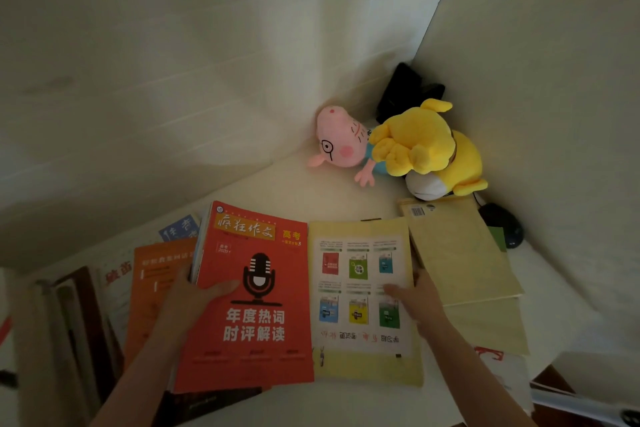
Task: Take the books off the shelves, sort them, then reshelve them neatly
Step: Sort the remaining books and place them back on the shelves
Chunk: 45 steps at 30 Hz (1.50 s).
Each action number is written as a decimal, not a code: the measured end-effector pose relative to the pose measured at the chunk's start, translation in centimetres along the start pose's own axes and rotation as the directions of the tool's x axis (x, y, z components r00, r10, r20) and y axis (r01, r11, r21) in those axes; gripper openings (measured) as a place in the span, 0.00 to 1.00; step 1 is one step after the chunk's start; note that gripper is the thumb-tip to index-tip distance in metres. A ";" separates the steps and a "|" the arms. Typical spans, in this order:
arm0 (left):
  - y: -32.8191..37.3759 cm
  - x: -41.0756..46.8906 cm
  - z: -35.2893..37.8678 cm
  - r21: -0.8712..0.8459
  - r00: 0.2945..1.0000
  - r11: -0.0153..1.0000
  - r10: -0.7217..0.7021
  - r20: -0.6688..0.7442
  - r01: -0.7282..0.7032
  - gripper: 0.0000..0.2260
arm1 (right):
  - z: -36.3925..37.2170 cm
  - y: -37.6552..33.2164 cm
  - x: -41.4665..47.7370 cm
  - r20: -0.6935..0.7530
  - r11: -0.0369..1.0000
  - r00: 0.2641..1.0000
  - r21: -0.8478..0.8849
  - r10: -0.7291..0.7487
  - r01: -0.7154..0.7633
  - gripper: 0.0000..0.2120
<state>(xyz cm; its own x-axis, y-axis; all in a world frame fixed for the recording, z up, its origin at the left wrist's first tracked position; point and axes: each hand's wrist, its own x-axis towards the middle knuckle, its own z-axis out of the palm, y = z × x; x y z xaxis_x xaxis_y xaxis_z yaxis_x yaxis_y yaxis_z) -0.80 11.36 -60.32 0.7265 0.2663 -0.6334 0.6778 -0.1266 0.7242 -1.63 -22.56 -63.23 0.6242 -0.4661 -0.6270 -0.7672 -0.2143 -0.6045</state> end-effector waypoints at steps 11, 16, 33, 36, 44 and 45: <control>0.5 -0.8 0.1 0.042 1.000 0.999 -0.030 -0.010 0.030 0.37 | -3.1 -7.8 -7.3 -0.070 0.847 0.846 -0.105 -0.529 0.521 0.11; 1.1 -1.5 0.3 0.096 0.999 0.995 -0.008 -0.034 0.011 0.34 | -1.0 -8.8 -10.7 -0.054 0.612 0.613 0.026 -0.788 0.790 0.20; -0.1 -1.4 -1.1 0.052 0.993 0.996 0.066 0.102 -0.071 0.18 | 5.7 5.1 -9.6 0.288 0.852 0.802 0.149 -0.523 0.502 0.19; -0.4 -1.2 -1.0 0.132 0.994 0.986 0.093 0.050 -0.099 0.21 | 5.7 4.5 -10.1 0.337 0.836 0.773 0.089 -0.538 0.542 0.13; -1.8 -1.2 -1.9 0.539 0.901 0.773 0.430 -0.055 -0.336 0.29 | 4.3 3.0 -9.2 0.278 0.811 0.763 0.237 -0.584 0.535 0.26; -1.5 -1.3 -2.4 0.574 0.873 0.737 0.482 -0.075 -0.357 0.25 | 4.2 3.3 -8.7 0.275 0.805 0.757 0.257 -0.592 0.535 0.23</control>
<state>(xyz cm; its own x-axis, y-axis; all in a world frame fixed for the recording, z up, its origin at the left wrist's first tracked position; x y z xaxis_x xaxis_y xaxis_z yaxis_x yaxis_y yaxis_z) -2.99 13.48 -59.93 0.9524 0.2431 -0.1840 0.3047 -0.7372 0.6031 -8.94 -15.59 -61.79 0.9676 0.0101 -0.2523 -0.2452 -0.2012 -0.9484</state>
